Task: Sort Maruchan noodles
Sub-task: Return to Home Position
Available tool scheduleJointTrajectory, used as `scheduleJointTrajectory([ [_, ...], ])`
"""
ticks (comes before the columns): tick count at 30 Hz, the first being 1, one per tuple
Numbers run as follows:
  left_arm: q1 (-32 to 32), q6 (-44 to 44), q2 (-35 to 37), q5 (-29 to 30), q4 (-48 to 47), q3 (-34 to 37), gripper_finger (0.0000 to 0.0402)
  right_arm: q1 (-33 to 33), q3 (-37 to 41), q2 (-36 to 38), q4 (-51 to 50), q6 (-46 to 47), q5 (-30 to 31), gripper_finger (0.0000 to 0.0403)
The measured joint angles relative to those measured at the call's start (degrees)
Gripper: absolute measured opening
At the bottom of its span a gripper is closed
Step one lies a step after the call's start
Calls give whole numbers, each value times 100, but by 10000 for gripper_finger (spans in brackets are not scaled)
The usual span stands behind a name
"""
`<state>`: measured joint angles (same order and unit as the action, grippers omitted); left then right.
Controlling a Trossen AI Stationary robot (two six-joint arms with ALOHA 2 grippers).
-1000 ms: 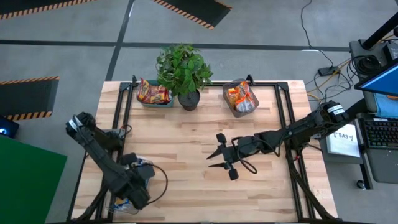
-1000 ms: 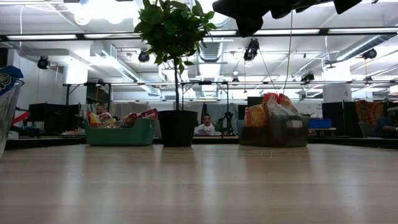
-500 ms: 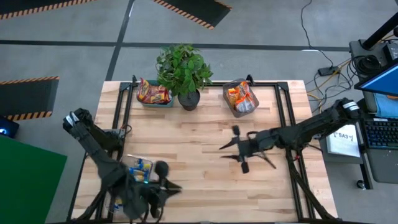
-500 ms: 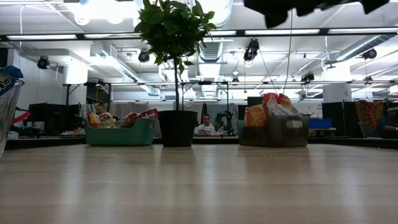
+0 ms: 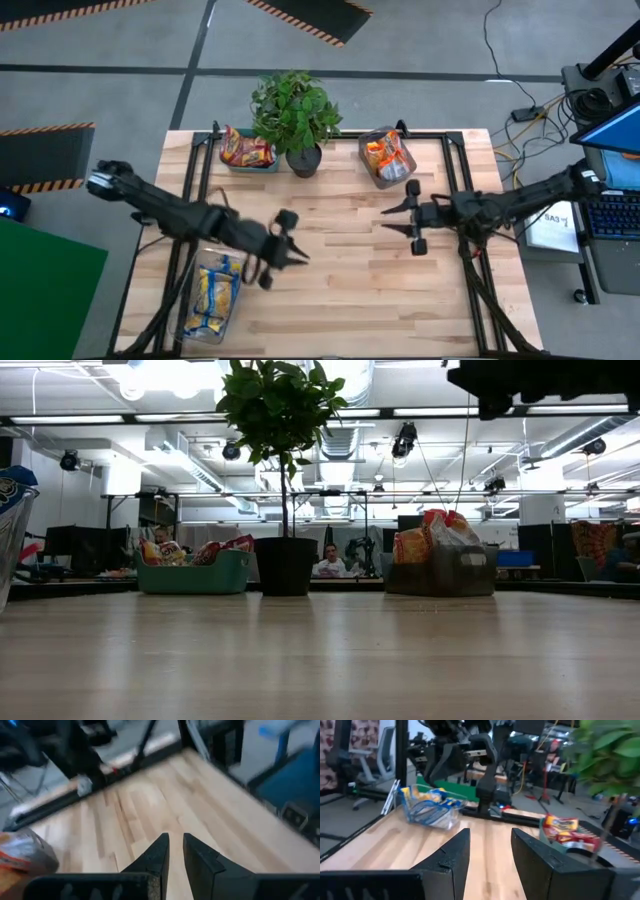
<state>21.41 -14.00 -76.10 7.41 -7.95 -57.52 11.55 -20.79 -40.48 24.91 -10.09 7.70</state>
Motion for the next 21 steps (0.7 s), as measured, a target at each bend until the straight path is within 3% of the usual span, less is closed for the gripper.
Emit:
scheduleJointTrajectory([
  [6, -701, 17, 1302, -240, 881, 1218, 39, -139, 439, 902, -190, -50, 379, 134],
  [12, -1071, 324, 2657, -241, 1057, 2141, 39, -148, 768, 1659, -225, -156, 639, 134],
  [21, -1187, 555, 4113, -116, 1351, 3093, 39, -149, 998, 2382, -766, -108, 2059, 134],
])
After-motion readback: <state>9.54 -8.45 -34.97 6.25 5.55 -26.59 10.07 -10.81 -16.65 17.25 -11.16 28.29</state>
